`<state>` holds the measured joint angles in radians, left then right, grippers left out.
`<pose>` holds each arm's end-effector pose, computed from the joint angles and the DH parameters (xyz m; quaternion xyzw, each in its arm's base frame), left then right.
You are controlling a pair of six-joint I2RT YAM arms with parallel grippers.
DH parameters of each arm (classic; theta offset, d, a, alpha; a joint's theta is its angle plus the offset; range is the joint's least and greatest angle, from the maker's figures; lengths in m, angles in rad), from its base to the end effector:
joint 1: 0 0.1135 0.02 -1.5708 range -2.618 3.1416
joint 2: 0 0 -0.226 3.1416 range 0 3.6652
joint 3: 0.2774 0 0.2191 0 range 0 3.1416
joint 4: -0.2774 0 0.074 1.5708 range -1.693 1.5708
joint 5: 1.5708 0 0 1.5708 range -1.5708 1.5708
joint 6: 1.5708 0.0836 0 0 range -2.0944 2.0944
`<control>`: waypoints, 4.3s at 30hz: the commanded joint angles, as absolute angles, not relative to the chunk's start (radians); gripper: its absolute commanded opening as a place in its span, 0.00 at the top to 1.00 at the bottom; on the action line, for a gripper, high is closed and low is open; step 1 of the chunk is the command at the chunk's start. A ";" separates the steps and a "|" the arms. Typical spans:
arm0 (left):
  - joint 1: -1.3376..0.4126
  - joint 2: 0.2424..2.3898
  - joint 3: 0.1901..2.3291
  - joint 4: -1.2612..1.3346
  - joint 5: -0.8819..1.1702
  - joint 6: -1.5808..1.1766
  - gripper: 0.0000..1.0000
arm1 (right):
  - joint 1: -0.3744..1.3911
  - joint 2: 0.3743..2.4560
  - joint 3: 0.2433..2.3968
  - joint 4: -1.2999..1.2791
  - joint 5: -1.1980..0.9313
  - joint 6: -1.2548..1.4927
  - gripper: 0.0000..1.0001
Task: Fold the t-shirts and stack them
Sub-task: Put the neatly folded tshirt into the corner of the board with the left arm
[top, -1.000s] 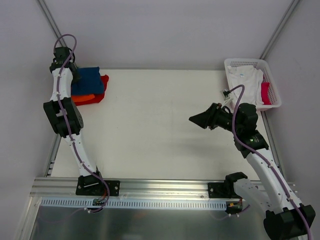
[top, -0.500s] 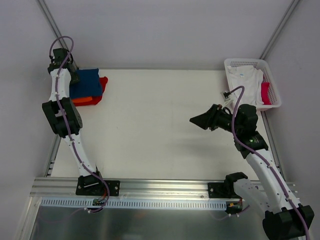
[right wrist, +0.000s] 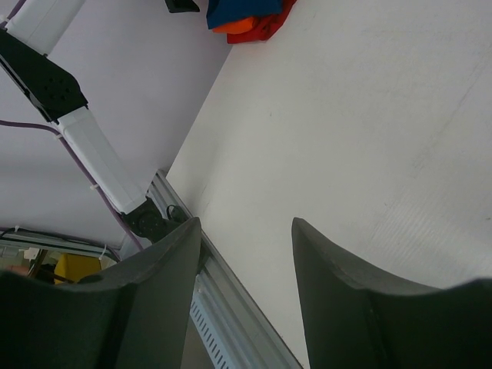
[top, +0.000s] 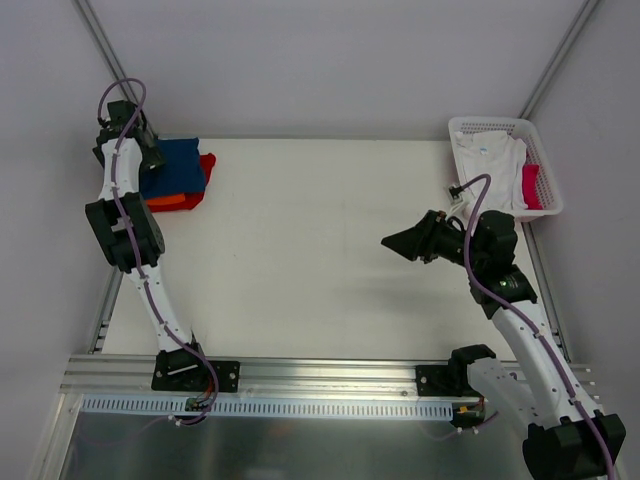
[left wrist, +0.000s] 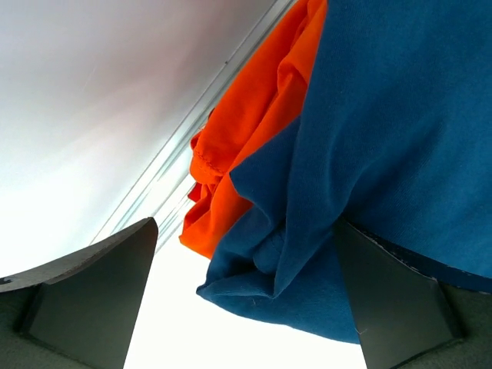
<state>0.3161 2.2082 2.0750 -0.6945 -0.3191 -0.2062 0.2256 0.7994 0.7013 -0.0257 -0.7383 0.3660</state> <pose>0.4434 0.1726 0.2137 -0.2932 0.8738 0.1675 0.3498 0.1948 0.1024 0.2978 -0.1892 0.7140 0.4387 0.5118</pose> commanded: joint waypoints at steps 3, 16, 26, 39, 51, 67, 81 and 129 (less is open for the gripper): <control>0.316 2.054 2.080 -0.713 -0.281 -0.253 0.01 | 0.216 0.804 0.695 0.031 -0.769 0.365 0.46; 0.207 1.831 2.110 -0.709 -0.036 -0.293 0.17 | 0.215 0.816 0.672 0.072 -0.773 0.388 0.46; 0.158 2.080 2.200 -0.655 0.387 -0.416 1.00 | 0.212 0.787 0.666 0.074 -0.769 0.399 0.46; 0.215 2.019 1.711 -0.076 0.618 -0.676 1.00 | 0.178 0.793 0.650 0.074 -0.793 0.391 0.46; 0.342 1.879 1.436 0.232 0.523 -0.759 1.00 | 0.156 0.816 0.652 0.077 -0.813 0.390 0.46; 0.390 2.077 1.440 0.281 0.486 -0.778 1.00 | 0.155 0.790 0.647 0.058 -0.828 0.403 0.46; 0.479 2.180 1.376 0.414 0.508 -0.931 1.00 | 0.155 0.775 0.646 0.012 -0.827 0.411 0.46; 0.007 1.629 1.223 0.408 0.448 -0.717 0.80 | 0.153 0.744 0.617 -0.077 -0.741 0.367 0.43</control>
<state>0.1139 1.6970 1.1931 0.5419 0.5495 -0.9218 0.1612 0.7517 0.5987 -0.0444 -0.7742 0.4126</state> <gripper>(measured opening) 0.142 0.562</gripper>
